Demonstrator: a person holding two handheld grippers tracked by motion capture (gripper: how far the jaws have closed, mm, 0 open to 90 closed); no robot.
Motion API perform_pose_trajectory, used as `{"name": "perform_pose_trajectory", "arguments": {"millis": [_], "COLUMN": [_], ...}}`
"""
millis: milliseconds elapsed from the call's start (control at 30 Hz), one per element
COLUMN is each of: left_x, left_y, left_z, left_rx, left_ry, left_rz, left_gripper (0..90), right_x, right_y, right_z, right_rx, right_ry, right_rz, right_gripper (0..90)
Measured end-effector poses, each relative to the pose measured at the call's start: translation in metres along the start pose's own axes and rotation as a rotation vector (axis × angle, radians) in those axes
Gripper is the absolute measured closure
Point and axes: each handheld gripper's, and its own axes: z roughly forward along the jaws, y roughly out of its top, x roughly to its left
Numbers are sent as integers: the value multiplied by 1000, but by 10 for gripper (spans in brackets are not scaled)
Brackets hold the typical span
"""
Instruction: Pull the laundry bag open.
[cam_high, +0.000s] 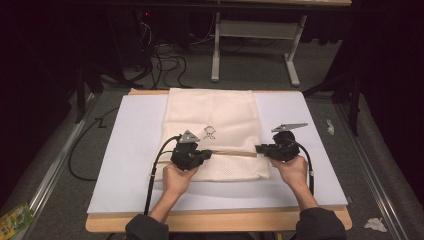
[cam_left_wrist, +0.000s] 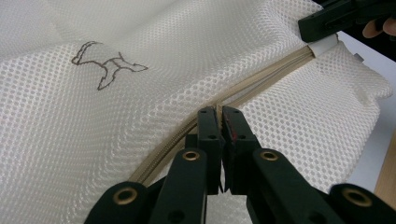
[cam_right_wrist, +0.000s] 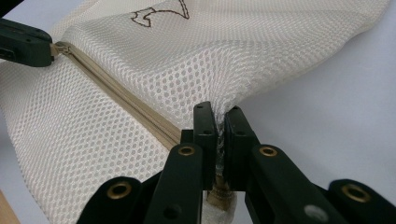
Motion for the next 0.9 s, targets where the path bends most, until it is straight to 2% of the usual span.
{"name": "perform_pose_trajectory", "arguments": {"millis": [700,900], "left_x": [8,14], "left_y": [-4,-6], "left_z": [-8,-15], "left_rx": [-5,-10], "left_ry": [12,22], "left_rz": [-15,-24], "left_gripper": [872,872], "right_x": [1,-1], "right_y": [0,-1], "right_z": [1,0], "right_rx": [2,0], "right_ry": [5,1], "right_rz": [-1,2], "right_gripper": [872,872]}}
